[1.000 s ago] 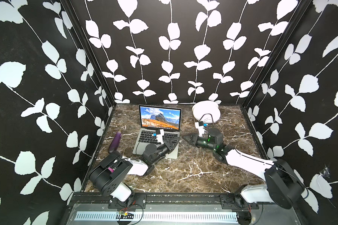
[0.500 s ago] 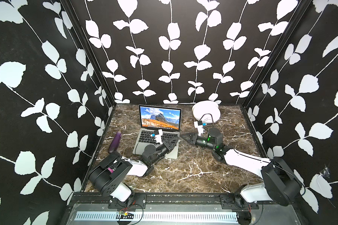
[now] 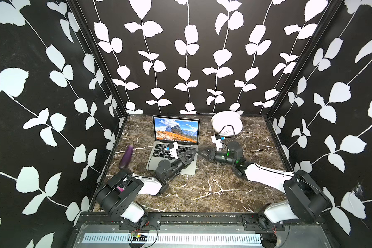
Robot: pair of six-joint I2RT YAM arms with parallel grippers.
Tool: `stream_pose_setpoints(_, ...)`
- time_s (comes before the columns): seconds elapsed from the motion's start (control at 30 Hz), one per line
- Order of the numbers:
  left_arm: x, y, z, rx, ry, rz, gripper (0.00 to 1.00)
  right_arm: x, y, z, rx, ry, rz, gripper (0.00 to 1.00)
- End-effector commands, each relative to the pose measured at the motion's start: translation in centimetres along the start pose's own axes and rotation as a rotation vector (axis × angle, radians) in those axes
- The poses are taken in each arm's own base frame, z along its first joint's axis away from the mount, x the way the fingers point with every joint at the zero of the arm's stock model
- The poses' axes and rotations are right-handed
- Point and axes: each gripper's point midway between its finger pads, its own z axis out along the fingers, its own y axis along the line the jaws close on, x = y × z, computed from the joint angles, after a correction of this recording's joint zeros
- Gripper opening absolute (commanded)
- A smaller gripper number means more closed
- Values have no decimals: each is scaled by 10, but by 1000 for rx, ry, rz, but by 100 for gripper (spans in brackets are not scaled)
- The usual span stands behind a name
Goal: Insert the wireless mouse receiver into the laptop
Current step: Adjust the USB plug.
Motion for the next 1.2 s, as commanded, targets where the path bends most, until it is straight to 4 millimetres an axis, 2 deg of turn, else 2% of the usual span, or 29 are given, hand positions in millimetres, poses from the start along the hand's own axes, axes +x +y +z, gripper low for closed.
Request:
stream_pose_setpoints(0.0, -3, -15, -2, 50, -14, 31, 0, 1, 17, 4, -52, 17, -35, 23)
stream_pose_setpoints(0.23, -3, -12, -4, 42, -19, 31, 0, 2, 33, 8, -123, 26, -56, 22)
stream_pose_setpoints(0.5, -5, -11, -7, 38, -30, 34, 0, 7, 33, 5, -131, 27, -64, 22)
stream_pose_setpoints(0.63, -5, -11, -7, 36, -32, 35, 0, 7, 32, 3, -117, 19, -68, 15)
stream_pose_setpoints(0.8, -5, -11, -7, 37, -31, 37, 0, 6, 32, 3, -110, 17, -71, 0)
stream_pose_setpoints(0.9, -3, -8, -7, 28, -26, 37, 0, 5, 33, 3, -110, 15, -71, 0)
stream_pose_setpoints(0.93, -2, -5, -6, 22, -23, 34, 8, 4, 34, 2, -110, 11, -73, 0)
stream_pose_setpoints(1.07, -4, 13, -14, -32, -37, 33, 68, -4, 21, -6, -52, 5, -54, 0)
stream_pose_setpoints(1.1, -3, 17, -17, -50, -39, 40, 76, -5, 12, -9, -9, 11, -45, 0)
stream_pose_setpoints(1.17, -8, 21, -22, -85, -52, 73, 79, -7, -3, -16, 70, 22, -66, 0)
